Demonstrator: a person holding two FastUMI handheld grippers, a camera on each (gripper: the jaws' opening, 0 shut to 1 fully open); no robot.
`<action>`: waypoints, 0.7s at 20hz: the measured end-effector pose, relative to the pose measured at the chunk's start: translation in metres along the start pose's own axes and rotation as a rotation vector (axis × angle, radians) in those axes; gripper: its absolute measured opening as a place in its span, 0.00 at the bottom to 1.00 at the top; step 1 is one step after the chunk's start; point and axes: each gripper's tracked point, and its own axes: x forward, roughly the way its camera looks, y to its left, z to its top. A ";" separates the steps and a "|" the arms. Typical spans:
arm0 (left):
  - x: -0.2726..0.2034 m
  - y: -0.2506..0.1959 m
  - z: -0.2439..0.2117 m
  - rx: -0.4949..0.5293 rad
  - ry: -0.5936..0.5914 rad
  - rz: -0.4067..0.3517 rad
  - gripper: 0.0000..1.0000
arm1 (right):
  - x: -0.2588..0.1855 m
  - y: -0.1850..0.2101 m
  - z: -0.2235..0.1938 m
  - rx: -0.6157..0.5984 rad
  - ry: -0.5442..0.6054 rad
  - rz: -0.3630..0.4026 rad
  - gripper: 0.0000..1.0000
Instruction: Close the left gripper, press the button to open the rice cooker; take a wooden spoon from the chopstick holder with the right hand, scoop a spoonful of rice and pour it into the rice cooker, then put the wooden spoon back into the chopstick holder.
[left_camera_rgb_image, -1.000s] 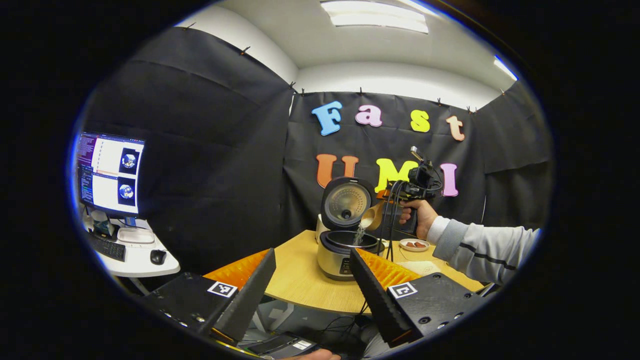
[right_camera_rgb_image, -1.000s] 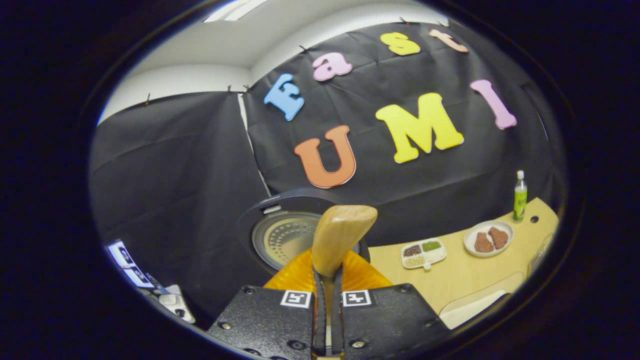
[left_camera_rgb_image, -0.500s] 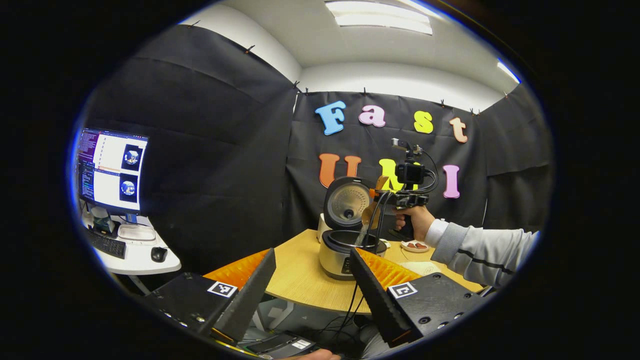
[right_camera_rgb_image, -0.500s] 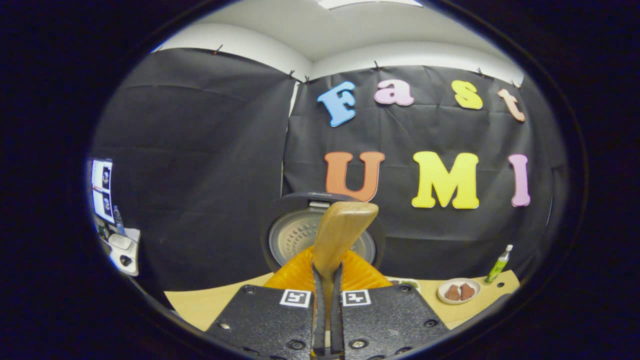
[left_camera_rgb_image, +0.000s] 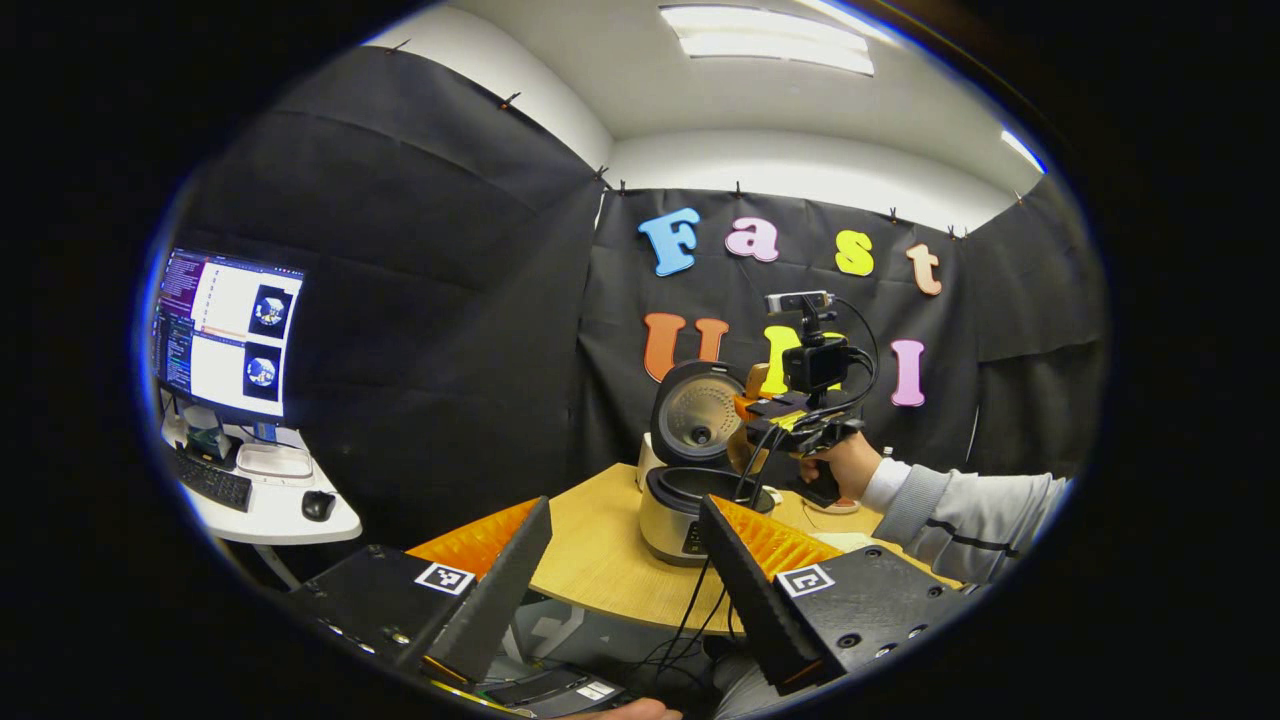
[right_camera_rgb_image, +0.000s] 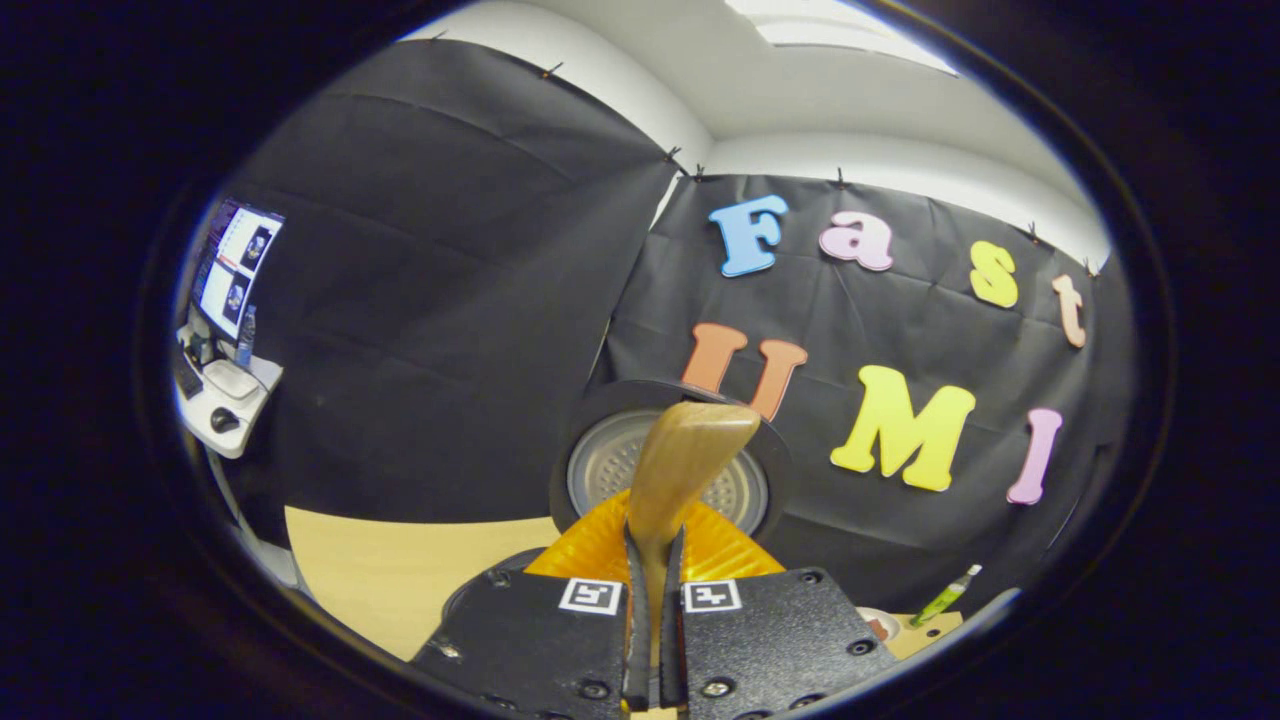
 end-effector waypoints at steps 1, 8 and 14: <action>0.001 -0.004 0.001 0.006 -0.001 -0.005 0.94 | -0.003 -0.011 0.000 0.007 0.003 -0.010 0.09; 0.008 -0.040 0.005 0.026 -0.005 -0.053 0.95 | -0.032 -0.110 -0.024 0.100 0.033 -0.119 0.09; 0.021 -0.079 0.010 0.045 -0.022 -0.099 0.94 | -0.068 -0.222 -0.046 0.170 0.071 -0.252 0.10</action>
